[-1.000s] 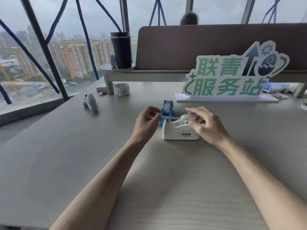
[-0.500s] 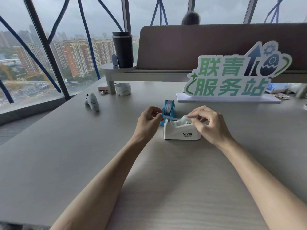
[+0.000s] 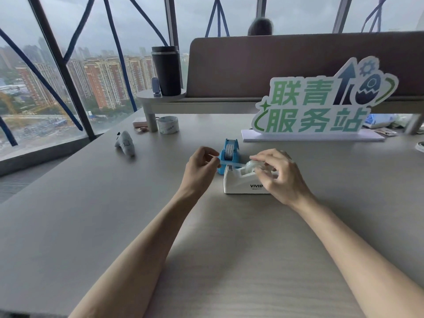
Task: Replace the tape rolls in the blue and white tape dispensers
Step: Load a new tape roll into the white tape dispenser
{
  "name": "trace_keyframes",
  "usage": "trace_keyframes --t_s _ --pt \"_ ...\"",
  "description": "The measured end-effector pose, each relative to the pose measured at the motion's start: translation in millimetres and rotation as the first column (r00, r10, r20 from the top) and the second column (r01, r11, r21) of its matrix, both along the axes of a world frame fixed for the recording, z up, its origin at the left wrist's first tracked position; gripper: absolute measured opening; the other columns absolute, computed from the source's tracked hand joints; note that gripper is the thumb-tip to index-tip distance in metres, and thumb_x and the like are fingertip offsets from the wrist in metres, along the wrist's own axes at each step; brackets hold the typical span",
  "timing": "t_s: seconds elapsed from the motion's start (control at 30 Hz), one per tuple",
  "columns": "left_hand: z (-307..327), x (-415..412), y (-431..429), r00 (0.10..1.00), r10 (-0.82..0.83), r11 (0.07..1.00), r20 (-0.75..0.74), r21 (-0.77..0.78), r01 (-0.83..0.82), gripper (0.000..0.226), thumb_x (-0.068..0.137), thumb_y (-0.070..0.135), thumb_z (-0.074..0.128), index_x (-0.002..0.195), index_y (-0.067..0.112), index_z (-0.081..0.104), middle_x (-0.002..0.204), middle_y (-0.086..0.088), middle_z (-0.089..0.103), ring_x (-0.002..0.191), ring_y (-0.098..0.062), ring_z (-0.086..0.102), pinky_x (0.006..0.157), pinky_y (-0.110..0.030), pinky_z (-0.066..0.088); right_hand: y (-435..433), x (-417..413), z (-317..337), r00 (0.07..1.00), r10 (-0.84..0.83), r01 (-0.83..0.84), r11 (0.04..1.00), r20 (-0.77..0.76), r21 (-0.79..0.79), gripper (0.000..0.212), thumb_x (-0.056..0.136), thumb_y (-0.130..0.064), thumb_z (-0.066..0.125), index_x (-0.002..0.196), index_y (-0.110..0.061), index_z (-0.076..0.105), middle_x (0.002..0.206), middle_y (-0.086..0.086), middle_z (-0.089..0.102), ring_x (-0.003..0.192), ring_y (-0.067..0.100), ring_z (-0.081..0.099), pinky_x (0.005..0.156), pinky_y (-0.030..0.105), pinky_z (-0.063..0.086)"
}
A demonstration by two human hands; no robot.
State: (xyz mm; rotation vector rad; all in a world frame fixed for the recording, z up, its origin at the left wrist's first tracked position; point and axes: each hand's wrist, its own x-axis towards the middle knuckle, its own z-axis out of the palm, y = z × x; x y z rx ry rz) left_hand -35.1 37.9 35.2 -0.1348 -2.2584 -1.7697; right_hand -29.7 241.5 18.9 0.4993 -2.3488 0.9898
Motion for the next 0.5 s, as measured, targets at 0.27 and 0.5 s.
trace_keyframes --t_s 0.27,0.5 --pt "3.5 -2.6 -8.5 0.997 0.044 0.999 -0.058 0.022 -0.043 0.011 0.085 0.008 0.054 0.085 0.020 0.054 0.076 -0.002 0.062 0.075 -0.017 0.060 0.070 -0.028 0.046 0.3 -0.3 -0.7 1.000 -0.028 0.028 0.999 0.005 0.037 0.039 0.080 -0.032 0.054 0.114 -0.021 0.068 0.108 -0.007 0.064 0.105 0.013 0.050 0.089 0.031 0.048" --pt "1.4 -4.6 -12.7 0.996 0.049 0.997 -0.071 -0.060 -0.054 0.007 0.078 0.014 0.060 0.083 0.017 0.056 0.077 -0.012 0.066 0.080 -0.033 0.065 0.067 -0.036 0.049 0.5 -0.5 -1.2 0.999 -0.040 0.039 0.996 0.003 0.081 0.038 0.081 -0.030 0.055 0.115 -0.020 0.068 0.108 -0.005 0.067 0.104 0.015 0.052 0.088 0.023 0.039"
